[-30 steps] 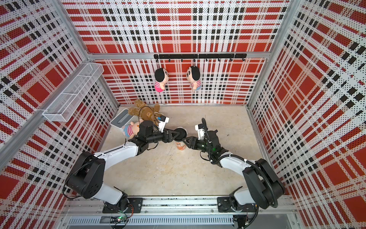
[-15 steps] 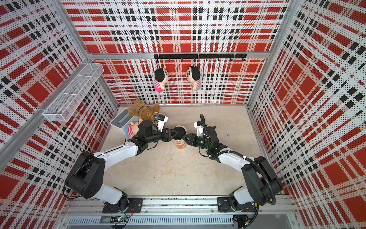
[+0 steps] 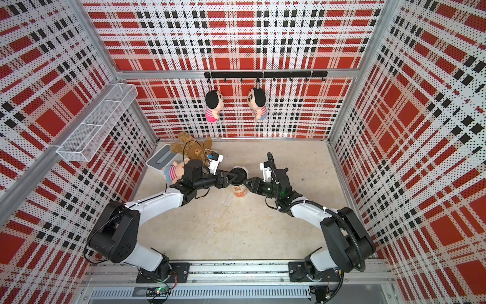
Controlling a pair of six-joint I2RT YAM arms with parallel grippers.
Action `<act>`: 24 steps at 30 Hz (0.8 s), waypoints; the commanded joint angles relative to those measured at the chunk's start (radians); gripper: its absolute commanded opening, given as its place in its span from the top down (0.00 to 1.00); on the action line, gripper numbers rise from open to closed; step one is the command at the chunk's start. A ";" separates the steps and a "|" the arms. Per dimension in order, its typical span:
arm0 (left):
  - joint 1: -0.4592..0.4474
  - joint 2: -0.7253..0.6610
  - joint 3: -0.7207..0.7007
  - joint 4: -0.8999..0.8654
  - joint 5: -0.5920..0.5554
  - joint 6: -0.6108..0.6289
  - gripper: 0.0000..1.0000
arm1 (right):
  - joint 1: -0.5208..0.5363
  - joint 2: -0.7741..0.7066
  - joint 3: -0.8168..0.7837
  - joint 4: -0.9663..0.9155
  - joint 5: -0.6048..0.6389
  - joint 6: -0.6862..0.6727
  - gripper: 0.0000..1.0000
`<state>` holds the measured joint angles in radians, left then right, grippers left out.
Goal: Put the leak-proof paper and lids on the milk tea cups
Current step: Secure the cup lid on the cup.
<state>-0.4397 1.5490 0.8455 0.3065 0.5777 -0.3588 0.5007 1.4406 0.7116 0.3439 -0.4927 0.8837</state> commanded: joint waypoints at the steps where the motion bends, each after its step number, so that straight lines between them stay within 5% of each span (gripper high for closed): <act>1: 0.001 0.063 -0.053 -0.170 -0.018 0.033 0.38 | -0.005 -0.054 0.048 -0.134 0.041 -0.081 0.47; 9: 0.000 0.065 -0.048 -0.170 -0.014 0.029 0.38 | -0.005 -0.032 0.157 -0.090 0.035 -0.138 0.39; 24: 0.005 0.067 -0.006 -0.117 0.042 -0.018 0.38 | 0.000 0.124 0.190 -0.261 0.138 -0.191 0.48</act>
<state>-0.4374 1.5669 0.8570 0.3149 0.6205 -0.3866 0.5011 1.5459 0.9302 0.1688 -0.4042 0.7219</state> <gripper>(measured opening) 0.620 0.526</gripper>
